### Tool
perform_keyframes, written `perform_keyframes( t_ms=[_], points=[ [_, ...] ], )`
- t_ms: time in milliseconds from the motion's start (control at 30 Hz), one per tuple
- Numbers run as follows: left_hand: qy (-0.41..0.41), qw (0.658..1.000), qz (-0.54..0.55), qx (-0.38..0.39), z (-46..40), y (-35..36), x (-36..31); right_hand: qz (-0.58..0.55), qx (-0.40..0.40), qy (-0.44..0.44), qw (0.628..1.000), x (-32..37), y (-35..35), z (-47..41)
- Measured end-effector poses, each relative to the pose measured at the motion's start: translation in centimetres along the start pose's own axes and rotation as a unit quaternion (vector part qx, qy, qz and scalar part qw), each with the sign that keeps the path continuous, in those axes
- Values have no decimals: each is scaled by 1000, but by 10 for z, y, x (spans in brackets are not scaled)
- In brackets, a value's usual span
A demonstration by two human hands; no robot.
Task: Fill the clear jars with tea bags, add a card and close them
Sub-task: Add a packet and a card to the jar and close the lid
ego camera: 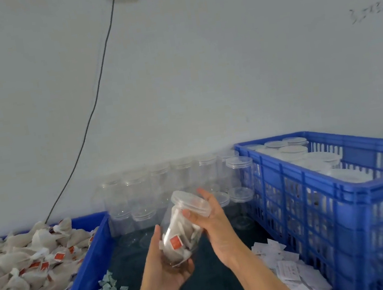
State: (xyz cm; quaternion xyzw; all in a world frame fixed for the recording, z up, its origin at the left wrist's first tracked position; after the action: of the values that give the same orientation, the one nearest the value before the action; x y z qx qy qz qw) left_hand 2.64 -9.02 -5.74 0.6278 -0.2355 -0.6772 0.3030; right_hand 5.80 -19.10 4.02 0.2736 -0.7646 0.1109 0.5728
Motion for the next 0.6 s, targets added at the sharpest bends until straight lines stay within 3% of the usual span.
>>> perform_keyframes(
  t_ms=[133,400,600],
  points=[
    [-17,999,32,26,-5,26,12,-34,-54,-3,998,13,-17,2],
    [25,999,17,19,-17,68,21,-58,-103,-2,993,33,-53,4],
    [47,997,24,47,-26,88,30,36,-72,-3,997,52,-62,1]
  ],
)
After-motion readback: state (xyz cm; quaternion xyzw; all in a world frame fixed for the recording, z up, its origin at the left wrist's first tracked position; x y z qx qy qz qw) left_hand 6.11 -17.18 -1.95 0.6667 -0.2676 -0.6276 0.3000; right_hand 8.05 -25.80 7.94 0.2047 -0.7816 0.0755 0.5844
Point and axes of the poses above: each hand's wrist, its own z-axis away from the middle knuckle, its own y-axis out of the palm, x = y × z, the point moved 10 cm from there along -z, towards the middle knuckle, and after that the axes turned 5 degrees about x, right-handed, at the moved point
